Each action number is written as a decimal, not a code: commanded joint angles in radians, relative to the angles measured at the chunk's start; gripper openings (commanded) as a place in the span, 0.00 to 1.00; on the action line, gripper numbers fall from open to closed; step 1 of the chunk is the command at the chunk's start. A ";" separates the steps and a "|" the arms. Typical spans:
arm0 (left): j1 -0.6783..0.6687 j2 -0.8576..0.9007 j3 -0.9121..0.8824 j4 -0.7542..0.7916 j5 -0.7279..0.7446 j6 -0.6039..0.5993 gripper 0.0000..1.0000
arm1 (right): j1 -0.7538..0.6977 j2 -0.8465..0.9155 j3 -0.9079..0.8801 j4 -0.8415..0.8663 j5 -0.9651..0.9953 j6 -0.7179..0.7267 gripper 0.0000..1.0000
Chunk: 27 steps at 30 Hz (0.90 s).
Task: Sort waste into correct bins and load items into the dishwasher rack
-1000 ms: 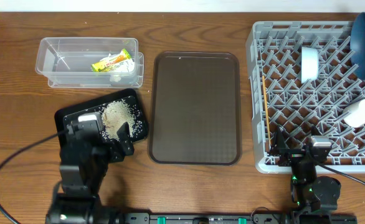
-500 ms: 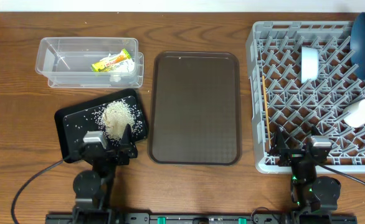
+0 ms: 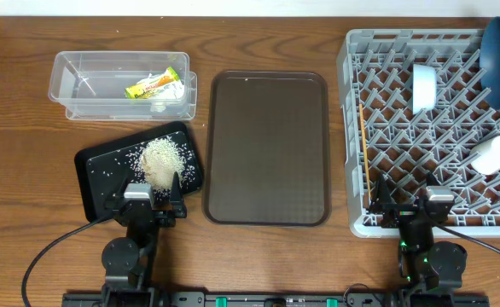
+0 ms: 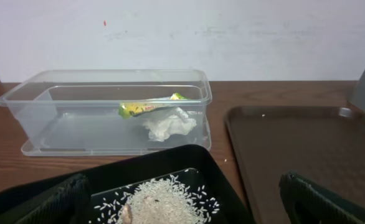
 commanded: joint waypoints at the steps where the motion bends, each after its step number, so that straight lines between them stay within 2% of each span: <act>1: 0.006 -0.009 -0.008 -0.050 -0.020 0.030 0.99 | -0.009 -0.007 -0.002 -0.004 -0.001 0.017 0.99; 27: 0.006 -0.006 -0.008 -0.046 -0.012 0.028 0.99 | -0.009 -0.007 -0.002 -0.004 -0.001 0.017 0.99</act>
